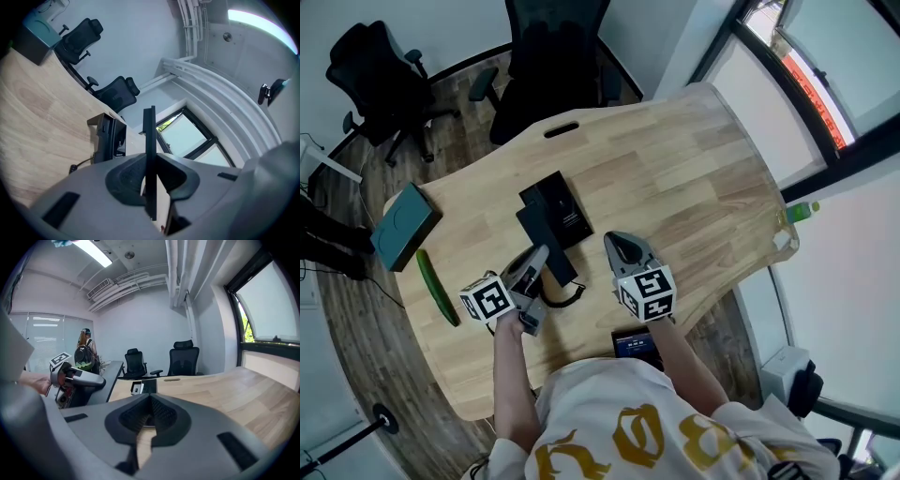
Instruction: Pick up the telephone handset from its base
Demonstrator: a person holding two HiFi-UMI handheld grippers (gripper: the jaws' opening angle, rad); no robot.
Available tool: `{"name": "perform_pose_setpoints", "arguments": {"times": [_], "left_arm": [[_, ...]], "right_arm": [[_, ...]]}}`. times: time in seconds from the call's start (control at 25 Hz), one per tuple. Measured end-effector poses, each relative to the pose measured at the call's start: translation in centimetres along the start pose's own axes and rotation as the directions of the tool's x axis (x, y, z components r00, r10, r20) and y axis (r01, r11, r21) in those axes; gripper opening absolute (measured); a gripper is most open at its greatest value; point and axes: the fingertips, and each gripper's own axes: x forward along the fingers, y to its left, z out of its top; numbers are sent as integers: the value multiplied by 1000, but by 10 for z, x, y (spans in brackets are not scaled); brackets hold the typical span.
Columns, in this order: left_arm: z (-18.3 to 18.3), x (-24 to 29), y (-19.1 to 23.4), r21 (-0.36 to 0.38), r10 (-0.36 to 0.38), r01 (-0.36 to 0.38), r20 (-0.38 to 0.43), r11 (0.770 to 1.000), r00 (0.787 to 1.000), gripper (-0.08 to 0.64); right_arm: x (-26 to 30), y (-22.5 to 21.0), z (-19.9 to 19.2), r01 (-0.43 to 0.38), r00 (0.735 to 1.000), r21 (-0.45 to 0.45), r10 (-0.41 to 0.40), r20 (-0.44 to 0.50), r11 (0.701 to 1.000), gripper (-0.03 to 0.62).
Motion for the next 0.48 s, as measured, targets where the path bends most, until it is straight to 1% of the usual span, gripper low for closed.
{"name": "perform_pose_setpoints", "arguments": {"times": [0.28, 0.48], "left_arm": [[-8, -14, -20, 26, -44, 45, -9, 999, 999, 72], [-11, -29, -34, 53, -100, 102, -23, 993, 995, 72]], "right_arm": [[-12, 12, 13, 1, 999, -12, -1, 42, 1000, 5], [-15, 28, 21, -8, 998, -59, 12, 63, 998, 5]]}}
